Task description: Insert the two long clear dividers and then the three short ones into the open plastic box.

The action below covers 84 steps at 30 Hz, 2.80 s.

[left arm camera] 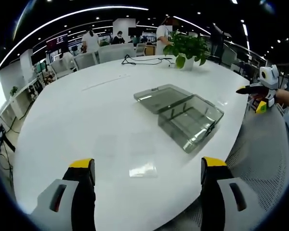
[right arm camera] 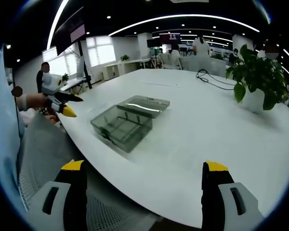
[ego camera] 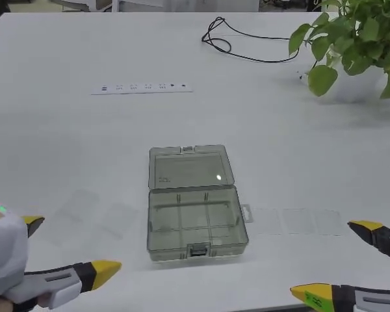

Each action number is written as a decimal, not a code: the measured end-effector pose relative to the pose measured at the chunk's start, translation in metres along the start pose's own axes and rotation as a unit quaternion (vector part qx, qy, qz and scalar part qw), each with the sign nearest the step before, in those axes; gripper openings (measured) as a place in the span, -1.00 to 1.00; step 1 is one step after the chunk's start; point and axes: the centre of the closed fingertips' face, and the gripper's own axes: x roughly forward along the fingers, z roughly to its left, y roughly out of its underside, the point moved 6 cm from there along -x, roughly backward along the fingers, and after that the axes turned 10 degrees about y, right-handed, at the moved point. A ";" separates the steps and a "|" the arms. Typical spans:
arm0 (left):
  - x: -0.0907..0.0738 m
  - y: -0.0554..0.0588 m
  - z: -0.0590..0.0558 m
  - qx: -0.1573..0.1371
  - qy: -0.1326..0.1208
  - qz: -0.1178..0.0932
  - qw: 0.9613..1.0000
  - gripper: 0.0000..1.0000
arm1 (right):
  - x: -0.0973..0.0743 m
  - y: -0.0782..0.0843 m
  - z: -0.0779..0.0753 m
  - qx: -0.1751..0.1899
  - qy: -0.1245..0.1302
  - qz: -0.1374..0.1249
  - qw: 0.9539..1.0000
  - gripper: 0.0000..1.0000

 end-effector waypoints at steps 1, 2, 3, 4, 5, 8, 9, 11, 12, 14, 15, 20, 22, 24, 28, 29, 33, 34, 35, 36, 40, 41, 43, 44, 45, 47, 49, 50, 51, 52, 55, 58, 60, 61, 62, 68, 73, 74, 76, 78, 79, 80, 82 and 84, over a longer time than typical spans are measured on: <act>0.002 0.001 0.002 -0.003 0.003 0.007 1.000 0.83 | 0.000 0.001 0.000 0.000 0.000 0.000 1.000 1.00; 0.004 0.001 0.003 -0.004 0.004 0.013 1.000 0.83 | 0.000 0.001 0.000 0.000 0.000 0.000 1.000 1.00; 0.005 0.004 0.004 -0.009 0.005 0.032 0.999 0.81 | 0.000 0.002 -0.001 0.001 0.000 0.001 1.000 1.00; 0.007 0.004 0.005 -0.009 0.007 0.035 0.999 0.78 | 0.000 0.002 -0.001 0.002 0.000 0.001 1.000 1.00; 0.010 0.003 0.007 -0.010 0.012 0.036 0.999 0.75 | 0.000 0.002 -0.001 0.002 0.000 0.001 1.000 1.00; 0.016 0.003 0.010 -0.013 0.017 0.054 0.998 0.73 | 0.000 0.003 -0.001 0.003 0.000 0.002 1.000 1.00; 0.018 0.004 0.012 -0.016 0.020 0.067 0.997 0.70 | 0.000 0.003 0.000 0.003 0.000 0.002 1.000 1.00; 0.022 0.002 0.012 -0.015 0.024 0.071 0.997 0.66 | -0.001 0.003 0.000 0.004 0.000 0.003 1.000 1.00; 0.024 0.002 0.014 -0.020 0.027 0.079 0.996 0.59 | -0.001 0.003 0.000 0.005 0.000 0.003 1.000 1.00; 0.029 0.002 0.015 -0.031 0.034 0.082 0.996 0.44 | -0.001 0.004 0.000 0.006 0.000 0.003 1.000 1.00; 0.031 0.001 0.016 -0.035 0.034 0.084 0.995 0.42 | -0.001 0.004 0.001 0.007 -0.001 0.004 1.000 1.00; 0.042 0.004 0.018 -0.037 0.037 0.108 0.993 0.32 | -0.003 0.005 0.000 0.007 0.002 0.007 1.000 1.00; 0.044 0.005 0.019 -0.042 0.033 0.113 0.992 0.24 | -0.003 0.004 0.000 0.007 0.003 0.006 1.000 1.00; 0.045 0.005 0.019 -0.042 0.029 0.113 0.992 0.19 | -0.004 0.005 0.000 0.008 0.005 0.007 1.000 1.00; 0.049 0.009 0.020 -0.029 0.018 0.133 0.991 0.11 | -0.004 0.005 -0.001 0.010 0.006 0.009 1.000 1.00; 0.050 0.010 0.020 -0.032 0.021 0.138 0.990 0.08 | -0.004 0.005 -0.001 0.010 0.006 0.009 1.000 1.00; 0.053 0.012 0.021 -0.037 0.014 0.138 0.990 -0.03 | -0.004 0.005 -0.001 0.009 0.007 0.011 1.000 1.00; 0.054 0.013 0.021 -0.037 0.011 0.139 0.990 -0.04 | -0.004 0.004 0.000 0.010 0.007 0.010 1.000 1.00; 0.055 0.013 0.021 -0.035 0.012 0.140 0.989 -0.05 | -0.004 0.004 0.000 0.010 0.006 0.011 1.000 1.00; 0.056 0.014 0.021 -0.036 0.011 0.142 0.989 -0.05 | -0.004 0.004 0.000 0.009 0.007 0.012 1.000 1.00; 0.058 0.017 0.021 -0.036 0.006 0.150 0.988 -0.09 | -0.004 0.004 -0.001 0.009 0.007 0.013 1.000 1.00; 0.059 0.017 0.020 -0.036 0.006 0.152 0.988 -0.09 | -0.004 0.004 -0.001 0.009 0.008 0.012 1.000 1.00; 0.060 0.018 0.020 -0.030 0.005 0.155 0.987 -0.08 | -0.004 0.003 -0.001 0.009 0.009 0.011 1.000 1.00; 0.060 0.018 0.020 -0.029 0.004 0.159 0.987 -0.08 | -0.004 0.003 -0.001 0.009 0.009 0.011 1.000 1.00; 0.060 0.018 0.019 -0.023 0.005 0.164 0.986 -0.08 | -0.005 0.003 -0.001 0.009 0.010 0.011 1.000 1.00; 0.060 0.017 0.021 -0.010 -0.002 0.177 0.984 -0.10 | -0.005 0.003 -0.001 0.008 0.010 0.010 1.000 1.00; 0.061 0.016 0.019 -0.009 -0.002 0.177 0.984 -0.09 | -0.005 0.003 0.000 0.008 0.009 0.010 1.000 1.00; 0.062 0.016 0.020 -0.012 -0.002 0.176 0.984 -0.09 | -0.005 0.003 0.000 0.007 0.010 0.008 1.000 1.00; 0.062 0.016 0.020 -0.013 -0.003 0.177 0.984 -0.09 | -0.005 0.003 0.000 0.007 0.010 0.008 1.000 1.00; 0.062 0.016 0.020 -0.015 -0.004 0.178 0.984 -0.10 | -0.005 0.002 0.001 0.009 0.009 0.007 1.000 1.00; 0.062 0.016 0.020 -0.016 -0.005 0.179 0.984 -0.10 | -0.005 0.002 0.001 0.006 0.009 0.007 1.000 1.00; 0.062 0.015 0.022 -0.020 -0.007 0.181 0.983 -0.15 | -0.005 0.002 0.002 0.005 0.008 0.006 1.000 1.00; 0.062 0.015 0.022 -0.022 -0.008 0.182 0.983 -0.26 | -0.005 0.002 0.002 0.005 0.008 0.006 1.000 1.00; 0.062 0.014 0.023 -0.023 -0.009 0.182 0.983 -0.31 | -0.005 0.001 0.002 0.005 0.008 0.005 1.000 1.00; 0.062 0.014 0.023 -0.023 -0.009 0.182 0.983 -0.34 | -0.005 0.001 0.002 0.005 0.008 0.004 1.000 1.00; 0.063 0.014 0.024 -0.026 -0.012 0.182 0.983 -0.35 | -0.005 0.000 0.003 0.000 0.005 0.004 1.000 1.00; 0.062 0.015 0.024 -0.028 -0.012 0.178 0.984 -0.36 | -0.003 -0.001 0.004 -0.004 0.002 0.005 1.000 1.00; 0.062 0.015 0.024 -0.032 -0.012 0.175 0.984 -0.36 | -0.002 -0.001 0.004 -0.005 0.001 0.005 1.000 1.00; 0.061 0.016 0.024 -0.040 -0.010 0.169 0.985 -0.37 | -0.002 -0.002 0.006 -0.005 -0.001 0.005 1.000 1.00; 0.060 0.015 0.025 -0.051 -0.009 0.159 0.986 -0.38 | -0.001 -0.003 0.006 -0.005 -0.002 0.005 1.000 1.00; 0.060 0.016 0.025 -0.055 -0.007 0.159 0.986 -0.38 | -0.001 -0.003 0.007 -0.006 -0.004 0.005 1.000 1.00; 0.060 0.016 0.025 -0.059 -0.008 0.154 0.986 -0.38 | 0.000 -0.004 0.007 -0.007 -0.005 0.005 1.000 1.00; 0.059 0.016 0.024 -0.061 -0.008 0.153 0.986 -0.38 | 0.001 -0.004 0.008 -0.008 -0.007 0.007 1.000 1.00; 0.058 0.017 0.023 -0.066 -0.006 0.150 0.987 -0.38 | 0.002 -0.004 0.009 -0.009 -0.009 0.006 1.000 1.00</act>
